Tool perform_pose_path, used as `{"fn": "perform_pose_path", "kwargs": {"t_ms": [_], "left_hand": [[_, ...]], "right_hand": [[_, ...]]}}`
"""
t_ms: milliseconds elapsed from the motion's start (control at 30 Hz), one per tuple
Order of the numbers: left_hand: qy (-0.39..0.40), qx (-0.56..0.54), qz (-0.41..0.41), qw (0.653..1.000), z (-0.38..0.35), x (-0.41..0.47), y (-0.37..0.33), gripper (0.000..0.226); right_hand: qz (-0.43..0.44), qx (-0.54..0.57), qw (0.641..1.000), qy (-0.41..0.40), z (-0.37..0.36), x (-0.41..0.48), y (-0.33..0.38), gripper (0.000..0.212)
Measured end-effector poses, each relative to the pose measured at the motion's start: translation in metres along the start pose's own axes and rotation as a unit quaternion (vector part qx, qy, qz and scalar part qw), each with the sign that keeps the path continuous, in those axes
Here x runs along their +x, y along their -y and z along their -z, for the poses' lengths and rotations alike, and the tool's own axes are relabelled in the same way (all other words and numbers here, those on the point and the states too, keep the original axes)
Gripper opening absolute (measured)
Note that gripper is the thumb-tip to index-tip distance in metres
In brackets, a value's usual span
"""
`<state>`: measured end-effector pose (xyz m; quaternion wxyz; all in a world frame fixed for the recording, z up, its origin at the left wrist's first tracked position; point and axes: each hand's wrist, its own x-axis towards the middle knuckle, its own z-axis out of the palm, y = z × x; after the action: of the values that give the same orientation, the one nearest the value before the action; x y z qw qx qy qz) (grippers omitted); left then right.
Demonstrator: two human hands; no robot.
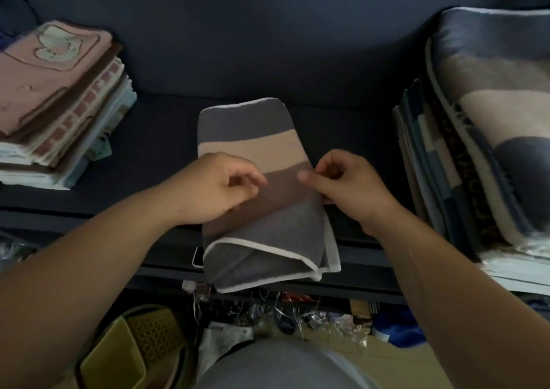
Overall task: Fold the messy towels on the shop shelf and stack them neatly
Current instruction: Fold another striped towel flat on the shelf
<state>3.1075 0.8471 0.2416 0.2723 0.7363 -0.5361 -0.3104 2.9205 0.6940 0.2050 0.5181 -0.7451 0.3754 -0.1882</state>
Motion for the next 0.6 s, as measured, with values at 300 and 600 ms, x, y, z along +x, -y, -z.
{"fn": "perform_pose_path", "kwargs": {"t_ms": [300, 600], "left_hand": [[0.019, 0.193, -0.110, 0.975, -0.004, -0.052, 0.037, 0.047], [-0.212, 0.077, -0.109, 0.968, -0.055, -0.091, 0.067, 0.028]], "right_hand": [[0.165, -0.327, 0.912, 0.182, 0.001, -0.048, 0.001, 0.061], [0.222, -0.269, 0.928, 0.131, -0.007, -0.038, 0.001, 0.013]]}}
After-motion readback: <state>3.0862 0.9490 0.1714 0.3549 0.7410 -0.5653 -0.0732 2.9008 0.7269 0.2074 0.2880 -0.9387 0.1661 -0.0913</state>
